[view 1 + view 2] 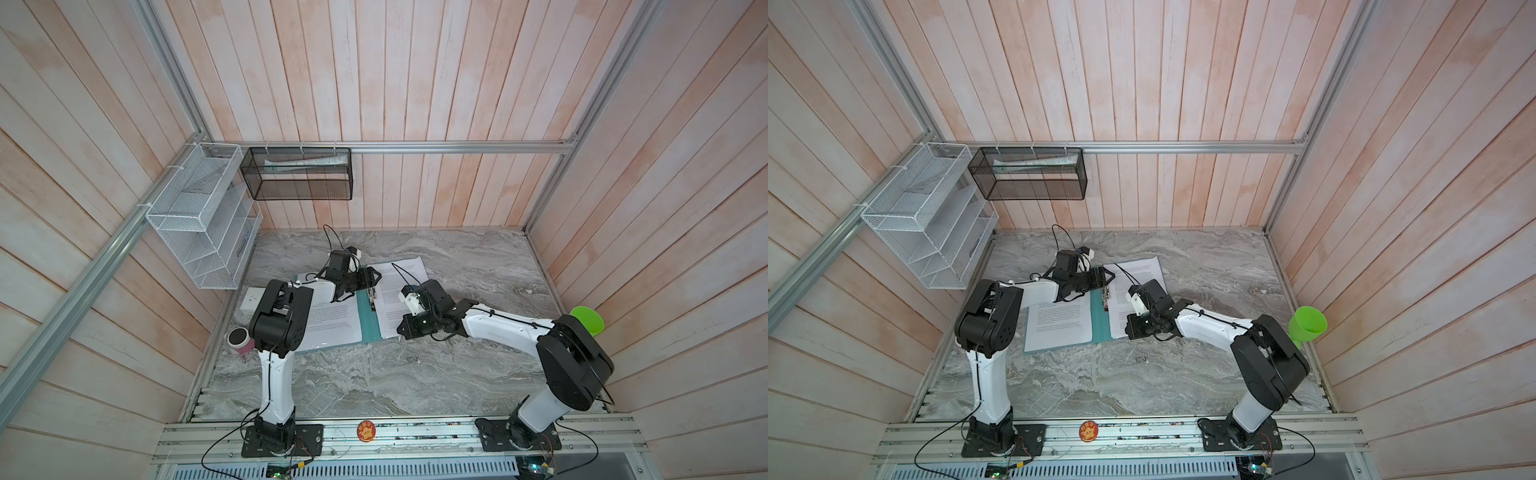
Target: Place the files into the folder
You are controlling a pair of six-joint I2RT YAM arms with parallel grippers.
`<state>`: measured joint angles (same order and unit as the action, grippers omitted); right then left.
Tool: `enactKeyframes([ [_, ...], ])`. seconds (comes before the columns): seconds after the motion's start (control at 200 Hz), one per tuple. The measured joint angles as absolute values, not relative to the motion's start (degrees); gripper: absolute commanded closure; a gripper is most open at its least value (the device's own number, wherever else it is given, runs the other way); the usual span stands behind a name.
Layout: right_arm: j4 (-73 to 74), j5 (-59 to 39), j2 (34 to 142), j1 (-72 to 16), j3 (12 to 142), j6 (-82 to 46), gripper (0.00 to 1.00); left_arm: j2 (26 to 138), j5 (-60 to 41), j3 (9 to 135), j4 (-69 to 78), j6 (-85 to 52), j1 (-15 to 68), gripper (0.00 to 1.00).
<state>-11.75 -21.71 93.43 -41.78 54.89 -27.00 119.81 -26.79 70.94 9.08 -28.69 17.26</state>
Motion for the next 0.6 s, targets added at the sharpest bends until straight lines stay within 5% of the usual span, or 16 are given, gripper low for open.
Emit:
enactKeyframes([
  [0.6, -10.2, -23.7, 93.4, -38.8, 53.3, -27.4, 1.00, 120.7, -31.0, 70.9, 13.1, -30.7, 16.9, 0.32],
])
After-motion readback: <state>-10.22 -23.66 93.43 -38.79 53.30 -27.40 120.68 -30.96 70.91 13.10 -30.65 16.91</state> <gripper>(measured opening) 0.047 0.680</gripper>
